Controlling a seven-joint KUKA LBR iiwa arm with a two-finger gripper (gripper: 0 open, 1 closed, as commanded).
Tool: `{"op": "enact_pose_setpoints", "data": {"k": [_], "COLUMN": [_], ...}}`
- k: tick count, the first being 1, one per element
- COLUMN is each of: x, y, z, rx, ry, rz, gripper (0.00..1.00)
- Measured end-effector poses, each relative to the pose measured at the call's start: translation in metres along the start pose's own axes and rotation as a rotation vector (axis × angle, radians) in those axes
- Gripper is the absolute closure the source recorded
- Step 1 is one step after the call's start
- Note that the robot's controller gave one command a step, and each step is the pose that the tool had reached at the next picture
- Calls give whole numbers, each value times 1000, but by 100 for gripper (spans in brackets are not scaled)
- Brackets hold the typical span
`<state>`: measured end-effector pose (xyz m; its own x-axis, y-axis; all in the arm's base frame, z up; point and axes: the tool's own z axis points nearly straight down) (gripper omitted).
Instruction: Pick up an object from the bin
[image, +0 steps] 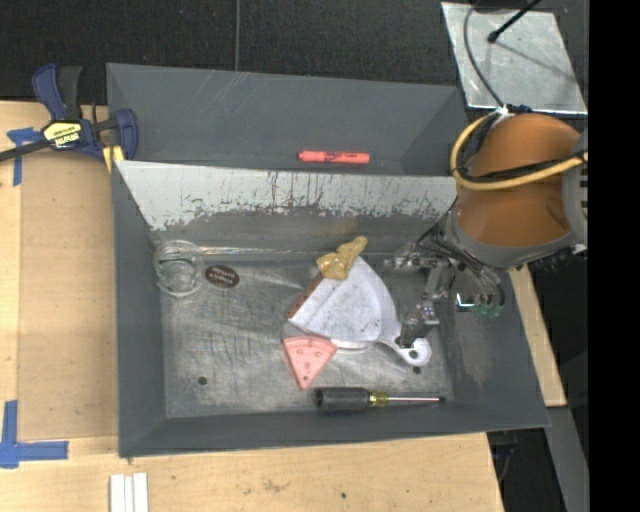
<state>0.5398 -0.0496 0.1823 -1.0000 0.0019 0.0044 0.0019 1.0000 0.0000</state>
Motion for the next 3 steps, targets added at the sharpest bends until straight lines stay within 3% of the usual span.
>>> {"op": "enact_pose_setpoints", "data": {"k": [2,3], "x": [-2,20], "y": [0,12], "z": [-4,17], "rx": [1,1], "ry": [-7,-9], "rz": [-3,-91], "gripper": [0,0]}}
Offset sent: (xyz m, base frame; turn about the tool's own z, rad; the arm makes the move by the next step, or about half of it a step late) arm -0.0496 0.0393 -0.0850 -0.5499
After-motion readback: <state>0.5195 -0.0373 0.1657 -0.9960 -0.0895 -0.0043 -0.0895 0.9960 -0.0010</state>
